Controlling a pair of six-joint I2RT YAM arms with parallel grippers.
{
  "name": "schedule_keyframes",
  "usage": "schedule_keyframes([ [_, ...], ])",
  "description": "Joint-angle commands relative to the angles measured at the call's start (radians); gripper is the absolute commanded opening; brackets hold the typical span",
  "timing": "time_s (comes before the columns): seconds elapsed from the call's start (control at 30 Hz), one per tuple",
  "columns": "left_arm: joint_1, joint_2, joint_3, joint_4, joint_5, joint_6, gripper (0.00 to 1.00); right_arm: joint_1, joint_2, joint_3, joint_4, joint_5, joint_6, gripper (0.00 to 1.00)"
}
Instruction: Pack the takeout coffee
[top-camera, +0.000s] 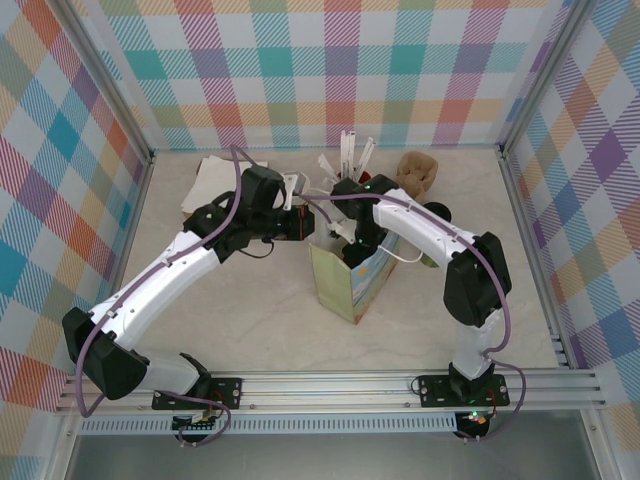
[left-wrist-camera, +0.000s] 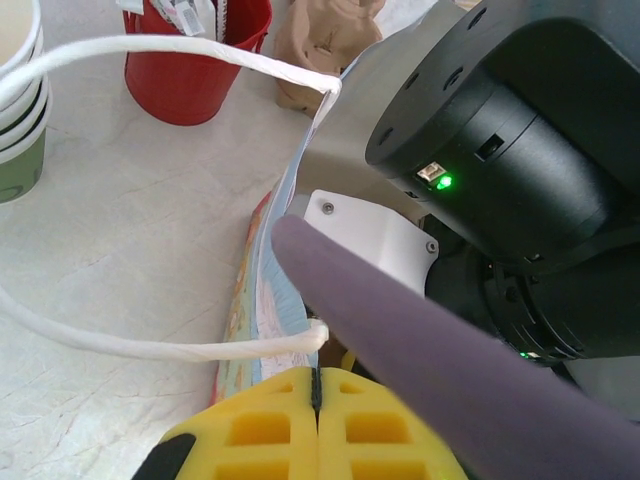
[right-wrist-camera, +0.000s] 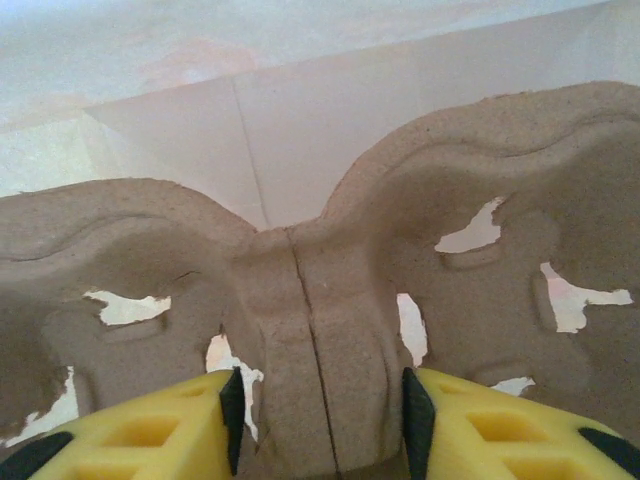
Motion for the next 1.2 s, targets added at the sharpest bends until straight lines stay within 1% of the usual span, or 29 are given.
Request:
schedule_keyframes([
  [0.0, -0.009, -0.009, 0.038, 0.022, 0.029, 0.015, 0.02, 0.006, -0.031, 0.048, -0.002, -0.043, 0.007, 0.51],
  [0.27, -0.013, -0.015, 0.037, 0.018, 0.039, 0.014, 0.02, 0.006, -0.056, 0.115, -0.002, -0.063, 0.034, 0.7],
  [0.33, -0.013, -0.017, 0.036, 0.016, 0.04, 0.013, 0.02, 0.007, -0.064, 0.128, -0.001, -0.064, 0.04, 0.73],
  [0.5, -0.015, -0.023, 0.03, 0.01, 0.034, 0.014, 0.02, 0.005, -0.083, 0.164, 0.005, -0.063, 0.056, 0.82],
  [0.63, -0.015, -0.031, 0.014, 0.004, 0.015, 0.015, 0.02, 0.003, -0.102, 0.203, 0.007, -0.058, 0.066, 0.91],
  [0.9, -0.014, -0.046, -0.011, 0.004, -0.008, 0.014, 0.03, -0.003, -0.138, 0.258, 0.025, -0.032, 0.134, 0.96],
  [1.0, -0.014, -0.047, -0.016, 0.005, -0.012, 0.011, 0.03, -0.004, -0.144, 0.272, 0.024, -0.022, 0.137, 0.99],
  [1.17, -0.015, -0.049, -0.02, 0.008, -0.015, 0.008, 0.02, -0.006, -0.157, 0.291, 0.026, -0.026, 0.149, 1.0],
])
